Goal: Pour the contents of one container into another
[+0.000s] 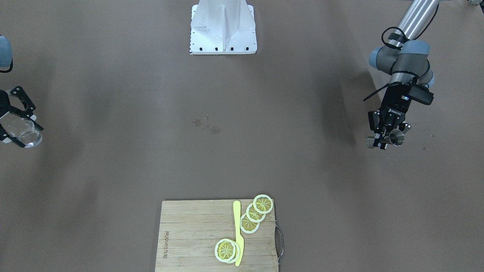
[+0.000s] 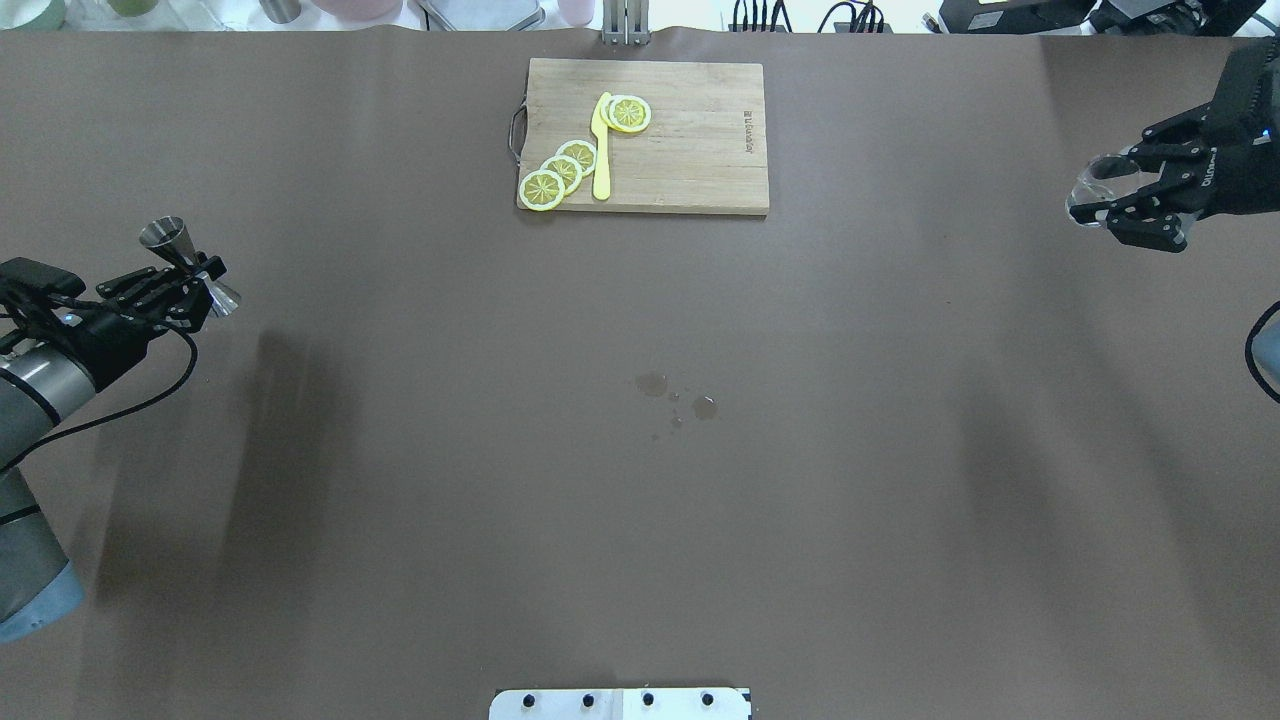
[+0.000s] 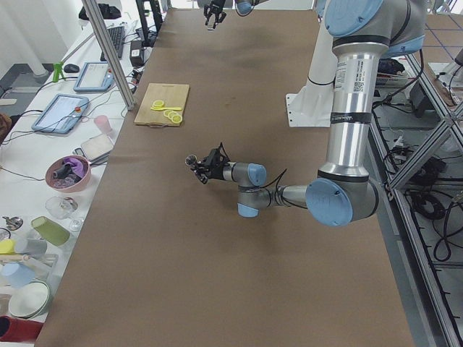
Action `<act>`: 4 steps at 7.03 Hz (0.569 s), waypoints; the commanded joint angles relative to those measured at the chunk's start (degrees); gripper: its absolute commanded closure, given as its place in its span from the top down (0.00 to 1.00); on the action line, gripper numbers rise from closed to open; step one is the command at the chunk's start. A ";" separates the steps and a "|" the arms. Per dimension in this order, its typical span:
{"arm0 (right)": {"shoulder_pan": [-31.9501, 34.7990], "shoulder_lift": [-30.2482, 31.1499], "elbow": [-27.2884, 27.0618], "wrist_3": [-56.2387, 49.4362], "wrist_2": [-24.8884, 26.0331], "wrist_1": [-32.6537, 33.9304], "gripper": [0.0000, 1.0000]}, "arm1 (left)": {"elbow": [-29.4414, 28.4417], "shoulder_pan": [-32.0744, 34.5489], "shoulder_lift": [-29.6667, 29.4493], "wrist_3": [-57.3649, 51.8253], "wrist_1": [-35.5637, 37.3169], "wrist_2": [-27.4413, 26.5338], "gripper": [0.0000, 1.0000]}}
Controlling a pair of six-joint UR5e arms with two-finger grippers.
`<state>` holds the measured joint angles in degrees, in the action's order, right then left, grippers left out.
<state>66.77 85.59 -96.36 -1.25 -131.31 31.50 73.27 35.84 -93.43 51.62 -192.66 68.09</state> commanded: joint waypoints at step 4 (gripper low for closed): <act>-2.78 0.19 12.92 9.06 -0.52 -21.61 0.00 | -0.05 -0.25 -0.09 -8.11 1.85 -1.82 0.00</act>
<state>64.65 85.74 -86.52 6.51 -131.62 14.38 73.21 35.72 -93.50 43.80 -190.86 66.56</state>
